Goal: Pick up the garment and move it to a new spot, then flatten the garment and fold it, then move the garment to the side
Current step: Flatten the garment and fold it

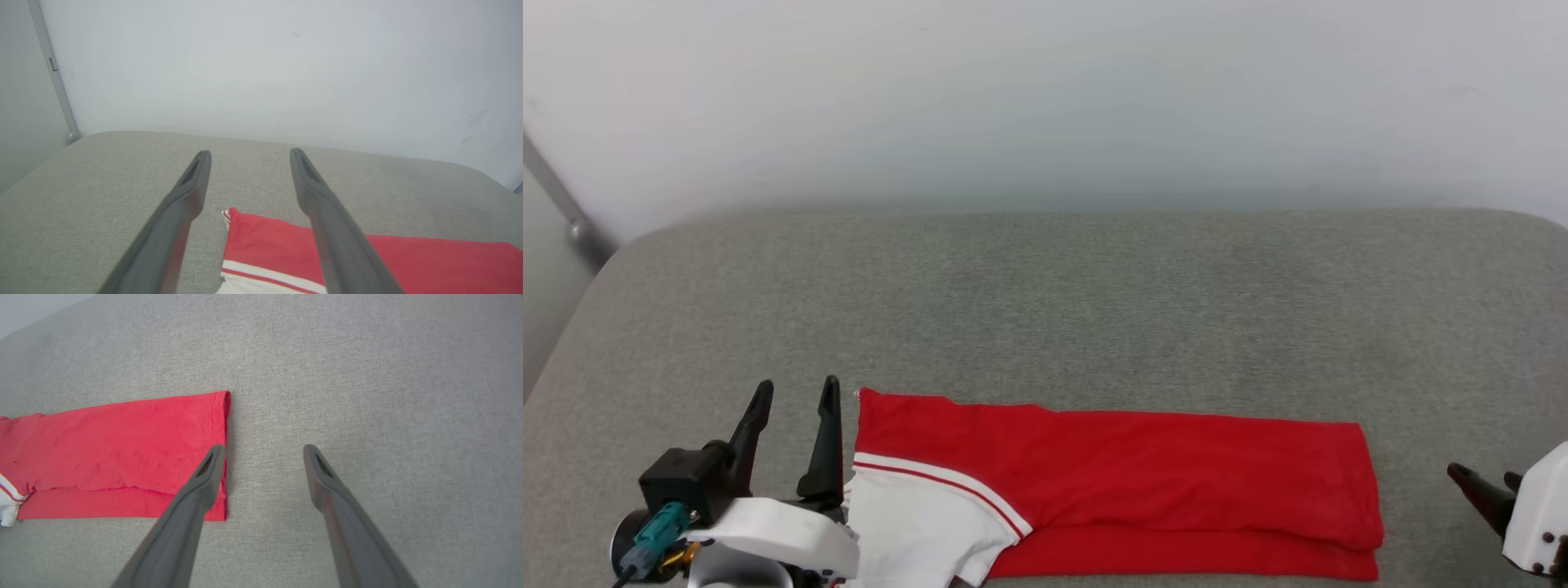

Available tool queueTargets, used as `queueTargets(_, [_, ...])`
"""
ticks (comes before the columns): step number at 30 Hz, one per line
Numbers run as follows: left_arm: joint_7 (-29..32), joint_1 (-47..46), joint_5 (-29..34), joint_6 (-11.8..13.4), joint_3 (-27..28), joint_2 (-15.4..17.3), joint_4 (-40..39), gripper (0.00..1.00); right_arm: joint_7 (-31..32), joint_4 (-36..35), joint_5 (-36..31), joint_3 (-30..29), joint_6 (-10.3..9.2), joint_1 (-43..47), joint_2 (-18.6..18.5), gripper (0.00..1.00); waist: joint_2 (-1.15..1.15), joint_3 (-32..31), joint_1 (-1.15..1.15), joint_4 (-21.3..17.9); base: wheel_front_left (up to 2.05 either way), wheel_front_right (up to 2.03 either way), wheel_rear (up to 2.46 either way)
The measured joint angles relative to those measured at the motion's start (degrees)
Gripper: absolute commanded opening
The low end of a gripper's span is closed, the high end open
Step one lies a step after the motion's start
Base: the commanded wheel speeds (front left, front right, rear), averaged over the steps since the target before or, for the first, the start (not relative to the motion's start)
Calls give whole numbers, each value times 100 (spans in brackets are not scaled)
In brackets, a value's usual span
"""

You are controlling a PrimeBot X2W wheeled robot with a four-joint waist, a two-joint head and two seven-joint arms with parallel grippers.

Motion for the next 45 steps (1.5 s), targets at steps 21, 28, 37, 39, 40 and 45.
queueTargets(21, [-87, -518, 938, -470, 98, -606, 87, 100, 181, 2006, -240, 319, -11, -1070, 553, 15, 0, 935, 1, 616, 0, 0, 0])
queueTargets(28, [-87, -447, 1013, -570, 172, -639, 181, 100, 94, 2223, 76, 601, -1, -1106, 453, 0, 0, 803, 1, 591, 0, 0, 0])
queueTargets(37, [-60, -235, 1051, -510, 164, -577, 319, 100, -75, 1964, 385, 1012, -1, -1115, 70, 0, 0, 448, 1, 522, 0, 0, 0])
queueTargets(39, [-18, -152, 1050, -449, 168, -554, 315, 100, -9, 1795, 448, 1007, -1, -1106, -56, 0, 0, 325, 1, 489, 0, 0, 0])
queueTargets(40, [-2, -118, 1051, -421, 169, -544, 297, 100, 42, 1734, 447, 973, -1, -1100, -113, 0, 0, 266, 1, 470, 0, 0, 0])
queueTargets(45, [54, 43, 1131, -287, 149, -455, 201, 100, 270, 1446, 310, 531, -1, -932, -369, 0, 0, 76, 1, 319, 0, 0, 0])
